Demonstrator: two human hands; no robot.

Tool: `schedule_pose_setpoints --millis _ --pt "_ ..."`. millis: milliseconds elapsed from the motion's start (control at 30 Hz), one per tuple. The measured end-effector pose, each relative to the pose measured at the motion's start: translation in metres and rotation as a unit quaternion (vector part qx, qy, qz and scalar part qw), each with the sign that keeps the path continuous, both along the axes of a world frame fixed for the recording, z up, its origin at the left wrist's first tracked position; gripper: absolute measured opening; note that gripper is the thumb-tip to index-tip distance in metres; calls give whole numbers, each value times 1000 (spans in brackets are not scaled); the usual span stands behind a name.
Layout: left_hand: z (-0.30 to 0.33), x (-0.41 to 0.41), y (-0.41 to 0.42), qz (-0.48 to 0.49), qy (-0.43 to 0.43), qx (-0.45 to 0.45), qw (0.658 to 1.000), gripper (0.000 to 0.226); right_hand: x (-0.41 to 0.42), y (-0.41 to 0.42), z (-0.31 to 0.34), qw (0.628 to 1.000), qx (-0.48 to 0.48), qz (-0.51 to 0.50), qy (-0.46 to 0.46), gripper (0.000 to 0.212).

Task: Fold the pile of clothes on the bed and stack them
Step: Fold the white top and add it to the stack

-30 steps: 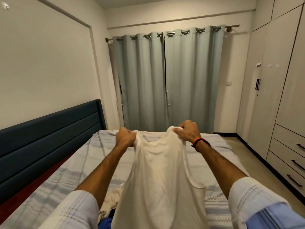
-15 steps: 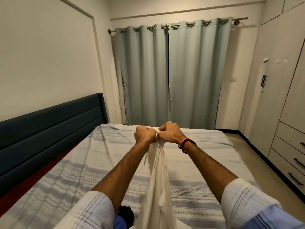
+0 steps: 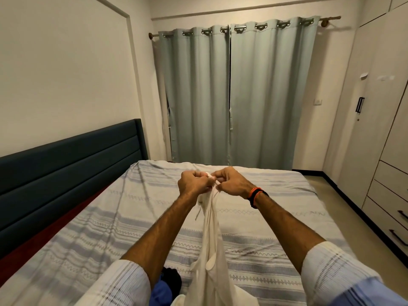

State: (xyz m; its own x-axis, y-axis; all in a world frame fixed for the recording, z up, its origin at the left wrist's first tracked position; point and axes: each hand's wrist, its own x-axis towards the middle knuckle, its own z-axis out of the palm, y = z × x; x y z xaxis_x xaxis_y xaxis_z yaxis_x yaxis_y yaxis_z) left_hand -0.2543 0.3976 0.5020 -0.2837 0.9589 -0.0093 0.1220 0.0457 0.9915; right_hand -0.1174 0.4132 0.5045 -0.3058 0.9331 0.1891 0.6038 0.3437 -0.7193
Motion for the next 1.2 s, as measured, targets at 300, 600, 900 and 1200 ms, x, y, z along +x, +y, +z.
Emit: schedule_pose_setpoints --millis 300,600,900,1200 --pt "-10 -8 0 -17 -84 -24 996 22 5 8 -12 995 -25 -64 76 23" --pt "-16 9 2 28 -109 -37 993 14 -9 7 -14 970 -11 -183 162 26" --pt "-22 4 3 62 -134 -55 988 21 -7 -2 -19 997 7 -32 71 56" --pt "-37 -30 0 -19 -92 17 995 24 7 -4 -19 991 57 -49 113 29"
